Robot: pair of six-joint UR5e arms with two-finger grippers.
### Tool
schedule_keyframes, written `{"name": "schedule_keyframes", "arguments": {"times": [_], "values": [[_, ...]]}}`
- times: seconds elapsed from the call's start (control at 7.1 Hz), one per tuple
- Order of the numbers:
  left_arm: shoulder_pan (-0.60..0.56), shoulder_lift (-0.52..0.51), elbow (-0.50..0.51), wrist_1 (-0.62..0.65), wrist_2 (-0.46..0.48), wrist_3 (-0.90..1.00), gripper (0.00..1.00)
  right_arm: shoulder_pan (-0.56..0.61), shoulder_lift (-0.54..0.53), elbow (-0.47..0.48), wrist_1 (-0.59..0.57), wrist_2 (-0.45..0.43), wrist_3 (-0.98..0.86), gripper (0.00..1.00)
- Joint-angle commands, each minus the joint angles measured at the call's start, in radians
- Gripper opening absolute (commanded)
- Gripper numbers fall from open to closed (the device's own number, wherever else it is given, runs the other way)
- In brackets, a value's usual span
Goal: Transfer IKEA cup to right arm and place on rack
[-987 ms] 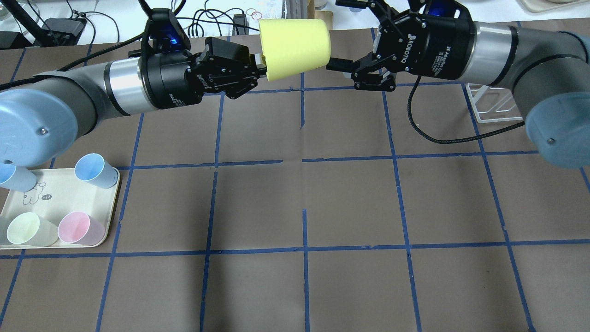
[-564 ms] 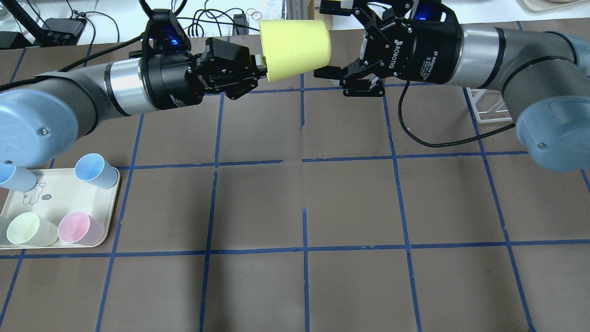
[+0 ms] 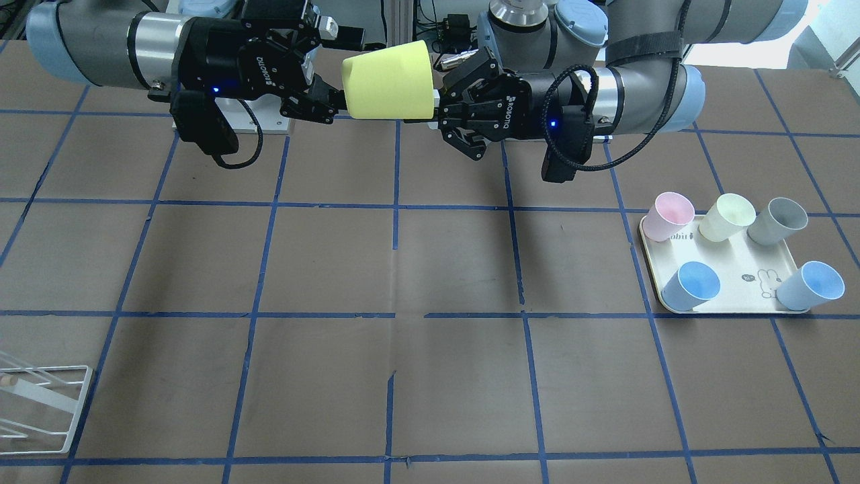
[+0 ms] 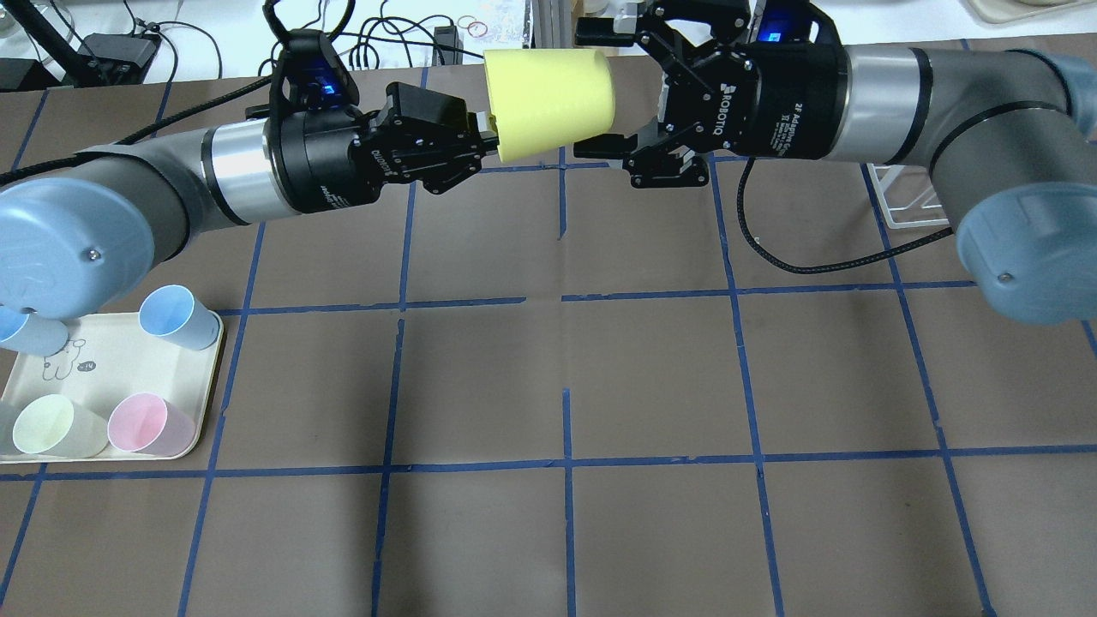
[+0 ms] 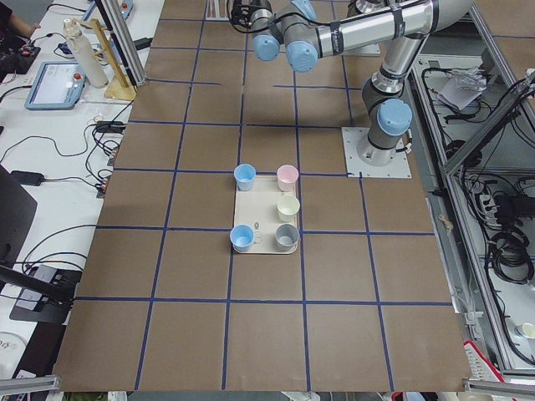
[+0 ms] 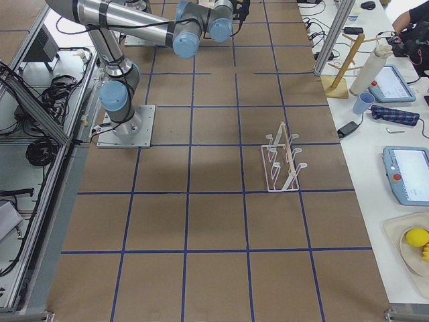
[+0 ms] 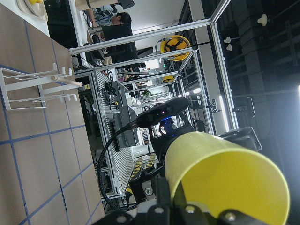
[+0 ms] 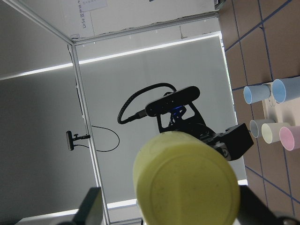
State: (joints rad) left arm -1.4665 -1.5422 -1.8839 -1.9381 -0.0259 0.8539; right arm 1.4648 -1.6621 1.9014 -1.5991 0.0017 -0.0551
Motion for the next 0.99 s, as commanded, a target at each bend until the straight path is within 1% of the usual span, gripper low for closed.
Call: {"name": "schedule_keyframes", "arguments": {"times": [0.0, 0.56, 0.7, 0.85], "values": [[0.000, 0.001, -0.014, 0.018, 0.000, -0.003, 0.00, 0.002, 0.001, -0.010, -0.015, -0.012, -0.003, 0.99], [0.000, 0.002, -0.003, 0.016, -0.012, -0.038, 0.00, 0.002, 0.013, -0.007, -0.031, -0.015, -0.011, 0.99], [0.000, 0.004, -0.003, 0.016, -0.012, -0.039, 0.00, 0.002, 0.016, -0.008, -0.032, -0.076, -0.061, 0.99], [0.000, 0.005, -0.003, 0.016, -0.012, -0.039, 0.00, 0.002, 0.016, -0.010, -0.022, -0.086, -0.042, 0.99]]}}
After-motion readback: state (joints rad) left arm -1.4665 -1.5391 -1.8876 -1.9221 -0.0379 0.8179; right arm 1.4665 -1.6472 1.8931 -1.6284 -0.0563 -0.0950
